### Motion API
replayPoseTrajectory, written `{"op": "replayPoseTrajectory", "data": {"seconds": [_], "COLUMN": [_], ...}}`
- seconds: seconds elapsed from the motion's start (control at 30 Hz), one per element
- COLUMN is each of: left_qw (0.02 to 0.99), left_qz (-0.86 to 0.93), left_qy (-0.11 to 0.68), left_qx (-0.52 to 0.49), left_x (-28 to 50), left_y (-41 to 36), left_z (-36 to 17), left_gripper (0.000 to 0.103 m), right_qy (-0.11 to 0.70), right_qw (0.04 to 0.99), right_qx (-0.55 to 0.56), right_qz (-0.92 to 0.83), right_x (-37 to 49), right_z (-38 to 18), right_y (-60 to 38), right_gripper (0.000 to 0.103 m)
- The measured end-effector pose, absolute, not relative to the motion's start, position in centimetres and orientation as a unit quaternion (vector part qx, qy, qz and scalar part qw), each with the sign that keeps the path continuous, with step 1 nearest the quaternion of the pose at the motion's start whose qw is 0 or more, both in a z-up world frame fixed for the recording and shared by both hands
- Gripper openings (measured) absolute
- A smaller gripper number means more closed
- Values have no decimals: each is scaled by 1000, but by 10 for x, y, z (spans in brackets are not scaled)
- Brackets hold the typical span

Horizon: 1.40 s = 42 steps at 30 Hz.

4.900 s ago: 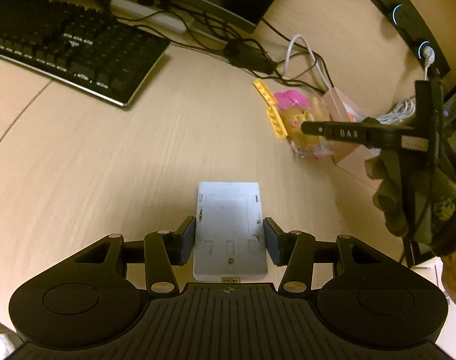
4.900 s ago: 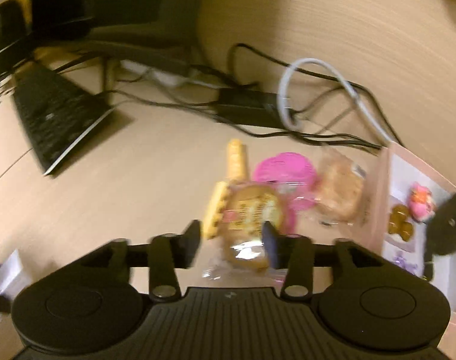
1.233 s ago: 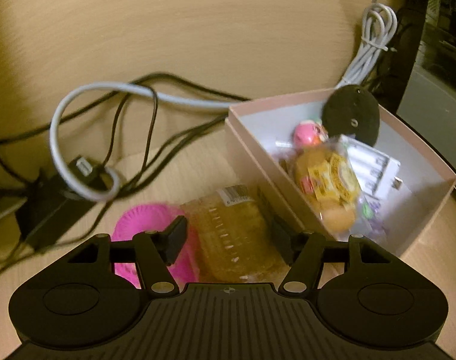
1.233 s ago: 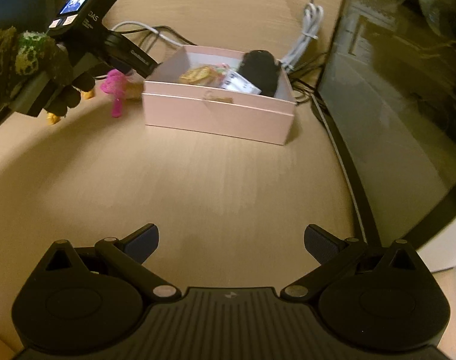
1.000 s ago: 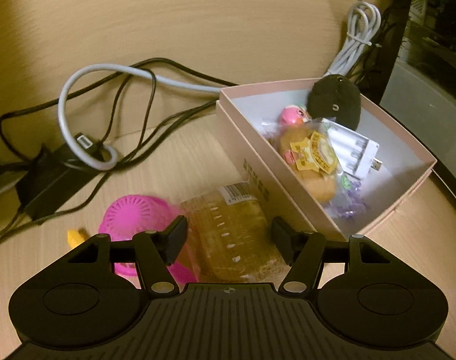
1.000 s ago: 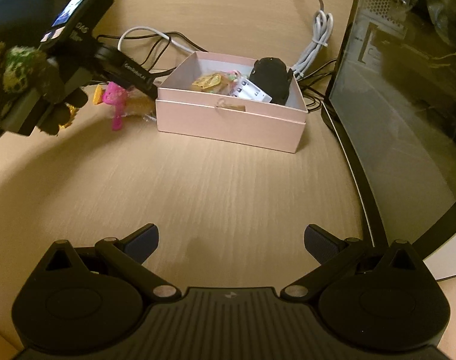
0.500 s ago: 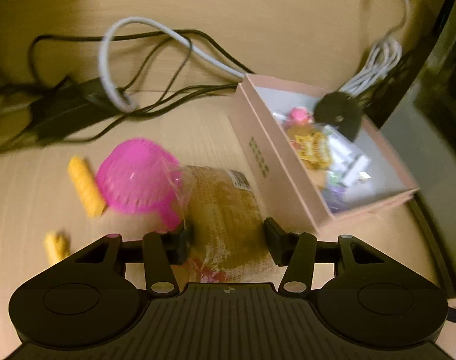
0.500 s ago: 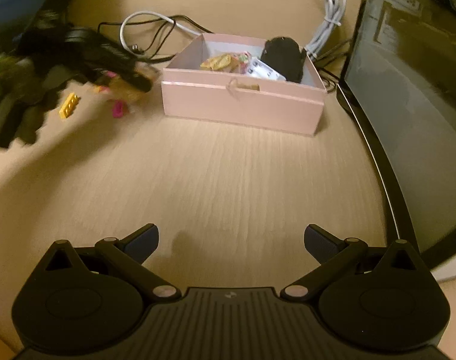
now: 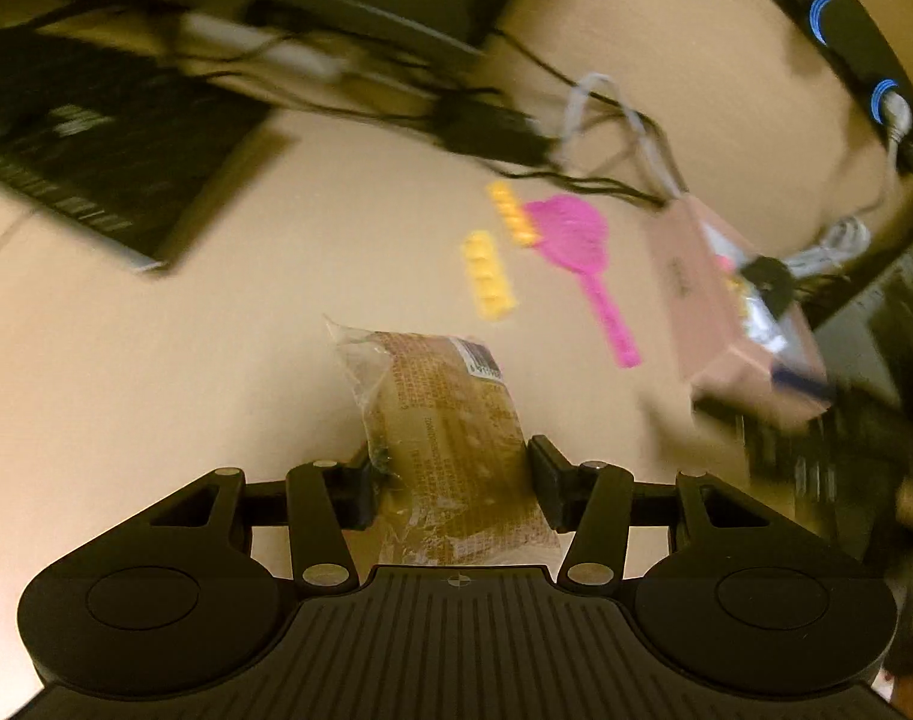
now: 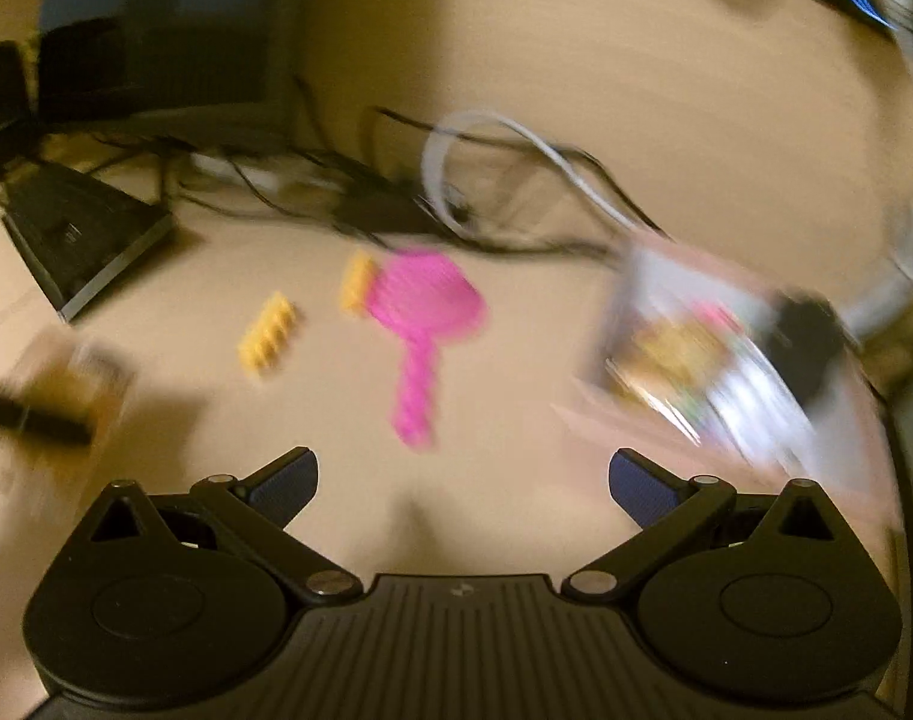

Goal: Organize objects
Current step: 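Grasp the yellow lego brick with the right while the left holds the bread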

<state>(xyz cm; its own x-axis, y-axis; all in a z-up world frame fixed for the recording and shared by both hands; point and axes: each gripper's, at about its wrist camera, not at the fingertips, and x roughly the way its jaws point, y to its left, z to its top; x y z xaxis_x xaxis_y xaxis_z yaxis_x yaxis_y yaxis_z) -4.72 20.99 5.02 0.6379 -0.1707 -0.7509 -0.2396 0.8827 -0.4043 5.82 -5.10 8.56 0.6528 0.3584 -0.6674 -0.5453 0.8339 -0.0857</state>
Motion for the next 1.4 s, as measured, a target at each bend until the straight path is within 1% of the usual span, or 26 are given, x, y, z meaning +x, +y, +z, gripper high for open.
{"op": "replayPoseTrajectory", "data": {"seconds": [0.07,0.17,0.27,0.33,0.4,0.43,0.47,0.5,0.57,0.63,0.7,0.77,0.87,1.0,1.1,1.17,1.23,1.27,1.3,1.4], "left_qw": [870,868,867,867,865,864,863,862,862,863,867,869,869,870,868,869,869,870,870,874], "left_qz": [36,57,68,73,78,80,81,80,77,69,58,52,46,29,14,3,-4,-6,-8,-13], "left_qy": [422,415,409,405,404,403,402,401,401,401,398,394,389,388,393,396,399,400,401,401], "left_qx": [-253,-267,-275,-282,-287,-291,-295,-299,-302,-300,-295,-294,-301,-303,-301,-296,-292,-290,-287,-275], "left_x": [-63,-83,-98,-109,-117,-121,-123,-124,-126,-126,-125,-125,-125,-120,-115,-112,-110,-109,-109,-110], "left_y": [226,247,261,271,281,286,290,294,300,302,303,305,309,310,305,300,297,296,295,289], "left_z": [52,58,62,63,64,63,63,62,61,61,62,60,57,54,53,53,53,53,54,57], "left_gripper": [54,54,54,54,54,54,54,54,54,54,54,54,54,54,54,54,54,54,54,54], "right_qy": [327,345,357,350,329,324,325,330,349,371,389,406,410,421,401,396,398,397,395,389], "right_qw": [896,889,890,900,907,906,901,896,887,880,874,867,863,855,869,873,873,873,873,874], "right_qx": [-134,-108,-98,-104,-126,-140,-149,-152,-155,-152,-145,-142,-139,-132,-138,-124,-102,-97,-95,-106], "right_qz": [268,282,266,239,231,235,245,256,258,255,253,254,259,271,254,255,264,268,270,271], "right_x": [79,114,146,163,168,169,169,171,175,178,176,171,152,123,103,96,95,94,93,93], "right_z": [88,86,80,75,73,72,72,70,66,59,52,47,46,49,56,60,65,66,66,61], "right_y": [-21,19,48,64,77,84,92,97,107,113,113,108,94,68,53,48,50,54,59,82], "right_gripper": [103,103,103,102,81,76,68,58,47,40,27,18,14,14,15,15,19,25,29,30]}}
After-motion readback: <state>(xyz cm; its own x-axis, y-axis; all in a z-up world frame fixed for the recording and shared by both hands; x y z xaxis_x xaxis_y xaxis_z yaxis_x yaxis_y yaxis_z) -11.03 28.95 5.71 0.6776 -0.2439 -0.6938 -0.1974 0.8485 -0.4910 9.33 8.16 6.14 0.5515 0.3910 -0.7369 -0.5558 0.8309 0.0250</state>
